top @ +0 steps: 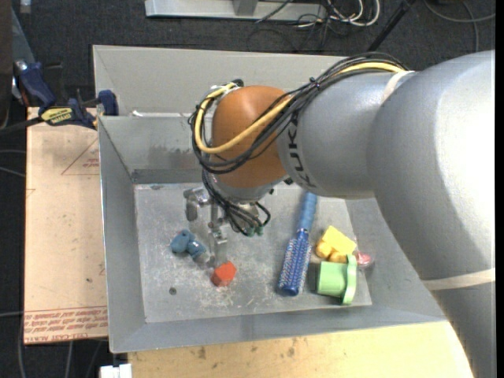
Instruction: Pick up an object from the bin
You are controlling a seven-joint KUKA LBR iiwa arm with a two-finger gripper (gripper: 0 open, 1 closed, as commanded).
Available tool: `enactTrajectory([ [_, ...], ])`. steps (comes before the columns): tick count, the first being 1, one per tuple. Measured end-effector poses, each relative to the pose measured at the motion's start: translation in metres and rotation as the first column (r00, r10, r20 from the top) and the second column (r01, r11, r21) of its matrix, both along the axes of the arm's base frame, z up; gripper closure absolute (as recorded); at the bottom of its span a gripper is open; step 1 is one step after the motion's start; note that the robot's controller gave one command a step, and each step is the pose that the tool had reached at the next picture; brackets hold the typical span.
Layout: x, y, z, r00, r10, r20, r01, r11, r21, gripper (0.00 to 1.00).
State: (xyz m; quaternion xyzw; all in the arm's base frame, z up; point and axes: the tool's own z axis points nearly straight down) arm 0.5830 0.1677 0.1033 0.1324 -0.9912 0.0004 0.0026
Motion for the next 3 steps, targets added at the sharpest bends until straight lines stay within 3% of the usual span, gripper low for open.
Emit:
enactTrajectory([
  [1,-0.033,0.008,-0.035,0.992,-0.123,0.002,0.123,0.992,0.002,0.00],
  [2,-0.031,0.007,-0.033,0.992,-0.125,0.006,0.125,0.992,0.003,1.00],
  [3,-0.057,0.008,-0.032,0.980,-0.201,0.003,0.201,0.980,0.003,1.00],
])
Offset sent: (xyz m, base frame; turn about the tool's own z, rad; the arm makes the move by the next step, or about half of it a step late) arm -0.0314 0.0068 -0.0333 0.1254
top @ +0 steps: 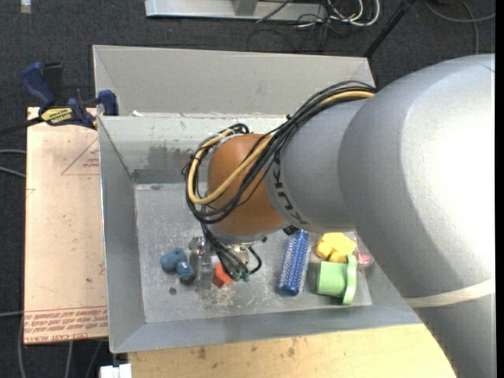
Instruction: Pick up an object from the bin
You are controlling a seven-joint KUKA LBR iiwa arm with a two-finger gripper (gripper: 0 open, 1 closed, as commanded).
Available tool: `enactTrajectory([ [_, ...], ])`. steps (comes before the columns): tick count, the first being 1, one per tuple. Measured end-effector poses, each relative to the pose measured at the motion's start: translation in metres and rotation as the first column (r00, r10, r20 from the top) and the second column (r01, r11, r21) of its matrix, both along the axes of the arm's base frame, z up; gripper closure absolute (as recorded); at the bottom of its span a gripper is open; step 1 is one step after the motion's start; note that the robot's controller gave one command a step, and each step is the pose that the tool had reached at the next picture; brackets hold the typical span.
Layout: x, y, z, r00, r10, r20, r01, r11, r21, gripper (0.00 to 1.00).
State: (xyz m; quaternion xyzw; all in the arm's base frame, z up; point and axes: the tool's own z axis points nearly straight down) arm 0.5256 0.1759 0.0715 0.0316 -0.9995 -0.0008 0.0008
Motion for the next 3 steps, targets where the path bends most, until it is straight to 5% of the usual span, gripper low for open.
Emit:
enactTrajectory([
  [1,0.022,0.008,0.086,1.000,0.024,0.012,-0.024,1.000,0.002,1.00],
  [2,0.019,0.007,0.081,1.000,0.024,0.004,-0.024,1.000,0.000,0.00],
  [3,-0.024,0.032,-0.005,0.999,-0.038,-0.003,0.038,0.999,0.000,0.00],
])
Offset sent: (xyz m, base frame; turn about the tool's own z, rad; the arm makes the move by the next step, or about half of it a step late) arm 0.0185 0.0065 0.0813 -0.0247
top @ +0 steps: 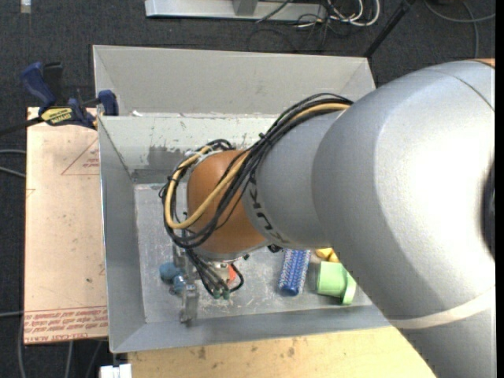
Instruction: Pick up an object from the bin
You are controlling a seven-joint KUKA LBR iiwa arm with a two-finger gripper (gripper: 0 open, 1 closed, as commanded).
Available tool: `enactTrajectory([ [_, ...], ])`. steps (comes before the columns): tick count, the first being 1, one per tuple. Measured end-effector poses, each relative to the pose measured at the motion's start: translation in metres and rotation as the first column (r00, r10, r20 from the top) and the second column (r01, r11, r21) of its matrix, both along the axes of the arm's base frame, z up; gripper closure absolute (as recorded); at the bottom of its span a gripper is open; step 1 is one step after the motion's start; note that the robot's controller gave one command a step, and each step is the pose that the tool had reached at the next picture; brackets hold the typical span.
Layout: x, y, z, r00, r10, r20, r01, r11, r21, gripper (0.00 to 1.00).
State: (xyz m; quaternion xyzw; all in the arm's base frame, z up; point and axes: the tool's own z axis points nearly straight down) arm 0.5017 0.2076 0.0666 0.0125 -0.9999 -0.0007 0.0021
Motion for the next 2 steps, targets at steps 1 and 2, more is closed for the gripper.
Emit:
enactTrajectory([
  [1,0.003,-0.001,0.004,1.000,-0.003,0.005,0.003,1.000,0.001,1.00],
  [2,0.007,0.000,0.081,1.000,0.015,0.013,-0.015,1.000,0.004,1.00],
])
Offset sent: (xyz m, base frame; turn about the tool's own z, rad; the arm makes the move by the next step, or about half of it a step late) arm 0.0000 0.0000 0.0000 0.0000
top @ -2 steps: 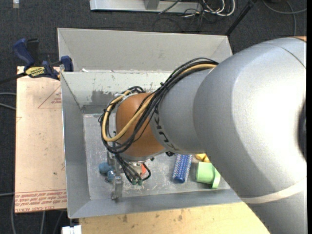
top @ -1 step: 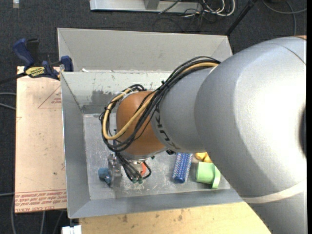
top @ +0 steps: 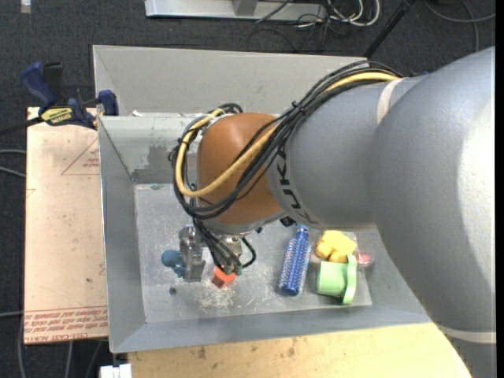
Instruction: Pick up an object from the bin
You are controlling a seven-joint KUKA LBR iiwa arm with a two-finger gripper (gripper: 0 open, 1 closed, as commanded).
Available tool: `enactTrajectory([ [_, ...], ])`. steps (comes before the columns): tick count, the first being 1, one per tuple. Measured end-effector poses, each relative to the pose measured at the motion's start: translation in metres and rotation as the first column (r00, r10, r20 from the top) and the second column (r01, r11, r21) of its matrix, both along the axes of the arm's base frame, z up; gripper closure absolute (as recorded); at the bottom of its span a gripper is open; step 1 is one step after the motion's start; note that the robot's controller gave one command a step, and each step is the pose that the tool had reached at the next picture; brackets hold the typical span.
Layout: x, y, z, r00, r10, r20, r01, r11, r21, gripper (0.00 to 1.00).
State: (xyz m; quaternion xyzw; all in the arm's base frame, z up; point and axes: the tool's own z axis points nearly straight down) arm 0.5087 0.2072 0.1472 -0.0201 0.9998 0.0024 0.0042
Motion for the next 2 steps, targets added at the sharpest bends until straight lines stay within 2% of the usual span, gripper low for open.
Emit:
enactTrajectory([
  [1,-0.007,0.012,0.047,1.000,0.014,-0.002,-0.014,1.000,-0.001,1.00],
  [2,-0.024,0.025,0.075,1.000,0.022,-0.004,-0.022,1.000,-0.001,1.00],
])
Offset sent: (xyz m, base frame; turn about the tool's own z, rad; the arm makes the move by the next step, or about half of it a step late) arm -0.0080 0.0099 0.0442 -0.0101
